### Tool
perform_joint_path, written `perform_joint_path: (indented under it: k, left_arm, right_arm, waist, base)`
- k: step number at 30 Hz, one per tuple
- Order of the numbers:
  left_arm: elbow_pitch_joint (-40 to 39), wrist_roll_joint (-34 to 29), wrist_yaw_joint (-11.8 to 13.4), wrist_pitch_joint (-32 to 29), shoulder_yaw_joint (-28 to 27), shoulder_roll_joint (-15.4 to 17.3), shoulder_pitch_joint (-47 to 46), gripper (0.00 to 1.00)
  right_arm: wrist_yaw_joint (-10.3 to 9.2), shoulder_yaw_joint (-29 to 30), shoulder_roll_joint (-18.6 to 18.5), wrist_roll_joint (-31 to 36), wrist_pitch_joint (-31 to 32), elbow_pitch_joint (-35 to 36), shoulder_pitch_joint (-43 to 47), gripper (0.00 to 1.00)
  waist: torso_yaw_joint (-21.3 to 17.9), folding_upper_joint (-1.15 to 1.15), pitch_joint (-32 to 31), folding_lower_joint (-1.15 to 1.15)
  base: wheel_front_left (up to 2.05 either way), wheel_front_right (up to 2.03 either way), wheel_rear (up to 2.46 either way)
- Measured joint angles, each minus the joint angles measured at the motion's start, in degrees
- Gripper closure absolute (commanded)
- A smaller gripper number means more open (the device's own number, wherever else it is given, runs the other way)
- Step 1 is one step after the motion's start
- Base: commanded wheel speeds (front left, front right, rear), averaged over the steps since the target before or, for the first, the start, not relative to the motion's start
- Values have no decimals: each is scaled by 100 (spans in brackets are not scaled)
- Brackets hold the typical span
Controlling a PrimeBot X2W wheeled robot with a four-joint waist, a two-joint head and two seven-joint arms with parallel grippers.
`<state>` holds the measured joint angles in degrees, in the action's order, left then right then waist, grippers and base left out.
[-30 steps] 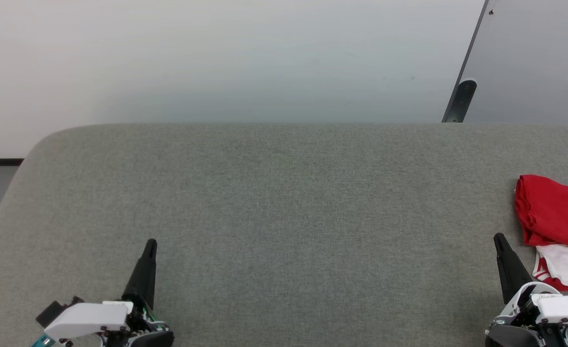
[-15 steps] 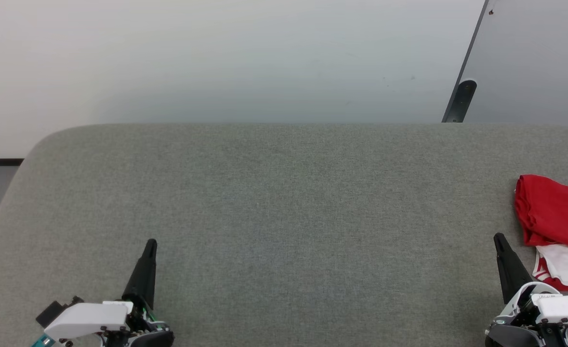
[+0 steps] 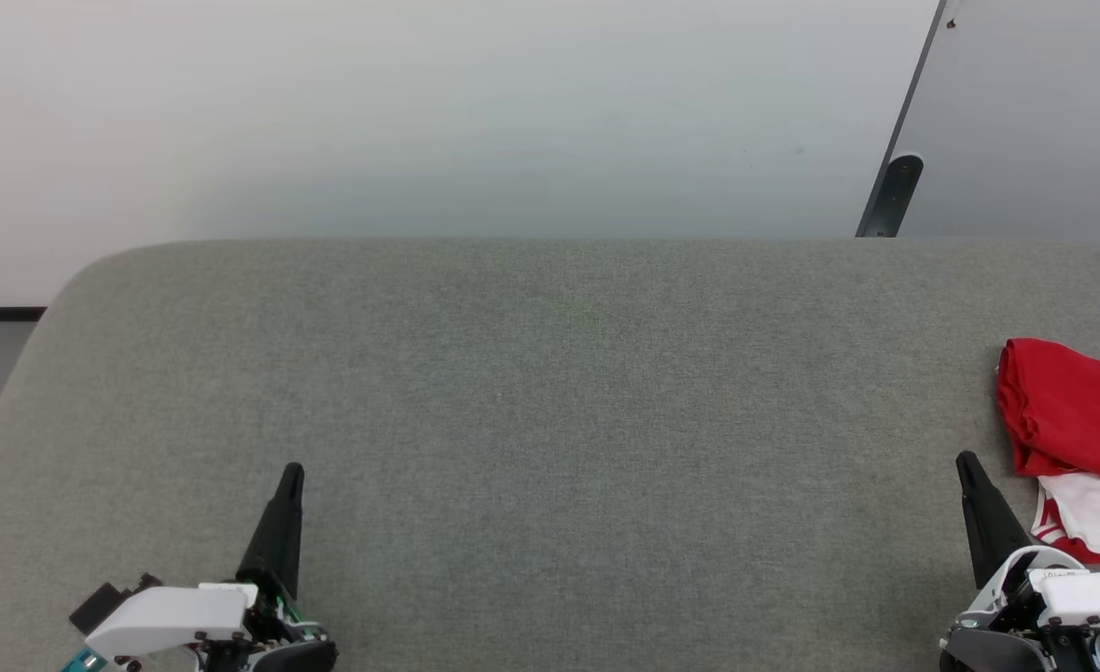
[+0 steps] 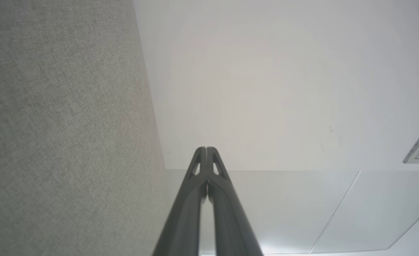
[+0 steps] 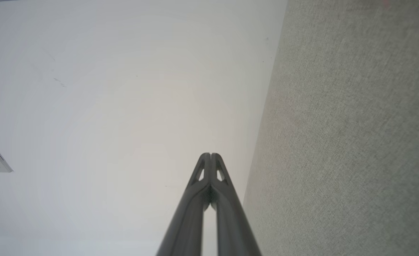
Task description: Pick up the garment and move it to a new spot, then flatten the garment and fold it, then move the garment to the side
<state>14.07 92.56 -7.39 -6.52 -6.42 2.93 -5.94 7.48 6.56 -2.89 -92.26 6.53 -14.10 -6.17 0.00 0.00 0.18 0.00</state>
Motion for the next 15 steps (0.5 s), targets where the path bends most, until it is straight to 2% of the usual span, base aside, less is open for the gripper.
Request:
perform_joint_path:
  k: [15]
  left_arm:
    - [0,-1,0,-1,-3,-3,-1,100]
  right_arm:
    - [0,0,1,0,0,0,0,100]
  waist:
    - [0,0,0,0]
  base:
    - [0,0,0]
